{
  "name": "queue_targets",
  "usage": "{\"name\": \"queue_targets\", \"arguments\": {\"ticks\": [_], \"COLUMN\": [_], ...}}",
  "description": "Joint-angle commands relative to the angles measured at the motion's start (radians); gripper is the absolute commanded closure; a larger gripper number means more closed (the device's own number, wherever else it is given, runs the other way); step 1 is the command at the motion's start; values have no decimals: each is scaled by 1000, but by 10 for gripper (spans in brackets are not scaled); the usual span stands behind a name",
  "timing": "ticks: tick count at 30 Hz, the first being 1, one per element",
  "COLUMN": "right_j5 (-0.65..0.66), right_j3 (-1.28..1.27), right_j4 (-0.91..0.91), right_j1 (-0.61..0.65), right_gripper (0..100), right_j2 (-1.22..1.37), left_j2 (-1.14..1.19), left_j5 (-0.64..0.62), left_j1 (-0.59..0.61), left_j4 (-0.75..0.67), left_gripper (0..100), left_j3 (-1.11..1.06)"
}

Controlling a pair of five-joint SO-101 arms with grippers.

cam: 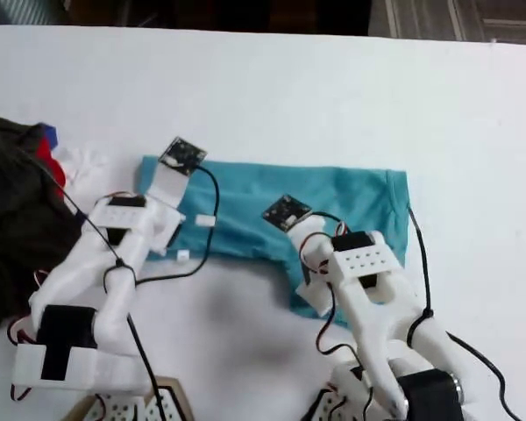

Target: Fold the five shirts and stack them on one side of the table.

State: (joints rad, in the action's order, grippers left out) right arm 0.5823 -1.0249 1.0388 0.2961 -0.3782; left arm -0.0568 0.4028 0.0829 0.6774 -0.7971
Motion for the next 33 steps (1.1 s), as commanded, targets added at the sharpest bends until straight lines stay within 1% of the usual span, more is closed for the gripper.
{"name": "queue_targets", "arguments": {"ticks": [1, 3, 9, 11, 13, 16, 18, 21, 26, 29, 33], "right_j5": [12, 12, 12, 15, 61, 140, 150, 152, 146, 144, 144], "right_j3": [14, 28, 38, 8, -17, -35, -41, -40, -28, 15, 28], "right_j4": [10, 48, 240, 260, 259, 263, 255, 196, 77, 77, 79], "right_j1": [1, -1, 8, 8, 8, 44, 90, 130, 130, 130, 130], "right_gripper": [804, 804, 801, 801, 801, 801, 801, 800, 800, 800, 800], "right_j2": [-31, -88, -271, -292, -286, -245, -196, -93, 97, 168, 183], "left_j2": [-46, -46, -46, -46, -46, -46, -46, -46, -46, -46, -46], "left_j5": [0, 0, 0, 0, 0, 0, 0, 0, 0, 0, 0], "left_j1": [0, 0, 0, 0, 0, 0, 0, -2, 0, 0, 0], "left_j4": [-20, -20, -20, -20, -21, -35, -37, -37, -37, -37, -37], "left_gripper": [974, 974, 974, 974, 974, 974, 974, 974, 974, 974, 974], "left_j3": [2, 2, 2, 4, 4, -1, -1, -1, -1, -1, -1]}}
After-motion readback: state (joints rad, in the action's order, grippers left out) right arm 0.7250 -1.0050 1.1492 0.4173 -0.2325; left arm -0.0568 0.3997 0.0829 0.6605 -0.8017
